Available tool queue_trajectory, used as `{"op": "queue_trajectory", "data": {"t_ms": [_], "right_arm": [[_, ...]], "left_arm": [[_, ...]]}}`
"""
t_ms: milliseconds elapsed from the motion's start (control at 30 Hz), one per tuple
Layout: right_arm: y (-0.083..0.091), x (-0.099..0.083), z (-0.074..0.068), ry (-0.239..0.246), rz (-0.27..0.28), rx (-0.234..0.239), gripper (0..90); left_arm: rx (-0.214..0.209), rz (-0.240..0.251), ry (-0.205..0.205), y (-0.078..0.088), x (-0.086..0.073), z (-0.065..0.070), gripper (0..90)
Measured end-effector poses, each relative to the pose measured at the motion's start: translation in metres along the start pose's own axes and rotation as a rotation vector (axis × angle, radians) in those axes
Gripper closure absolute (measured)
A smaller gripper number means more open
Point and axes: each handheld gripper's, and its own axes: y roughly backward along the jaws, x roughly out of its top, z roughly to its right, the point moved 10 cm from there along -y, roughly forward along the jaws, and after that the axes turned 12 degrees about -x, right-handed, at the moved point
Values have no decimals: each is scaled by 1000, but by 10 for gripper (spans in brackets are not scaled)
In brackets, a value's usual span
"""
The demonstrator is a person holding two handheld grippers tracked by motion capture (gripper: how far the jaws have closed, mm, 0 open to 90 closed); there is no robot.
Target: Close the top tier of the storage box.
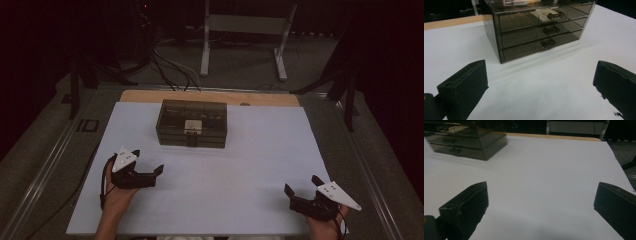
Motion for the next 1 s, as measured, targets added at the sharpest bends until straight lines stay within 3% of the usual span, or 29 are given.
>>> {"op": "queue_trajectory", "data": {"t_ms": [567,1000], "right_arm": [[0,0,-3,12,6,10,0],[-2,2,-11,24,12,35,0]], "left_arm": [[42,28,6,24,-9,-9,11],[60,30,7,30,-13,-11,11]]}}
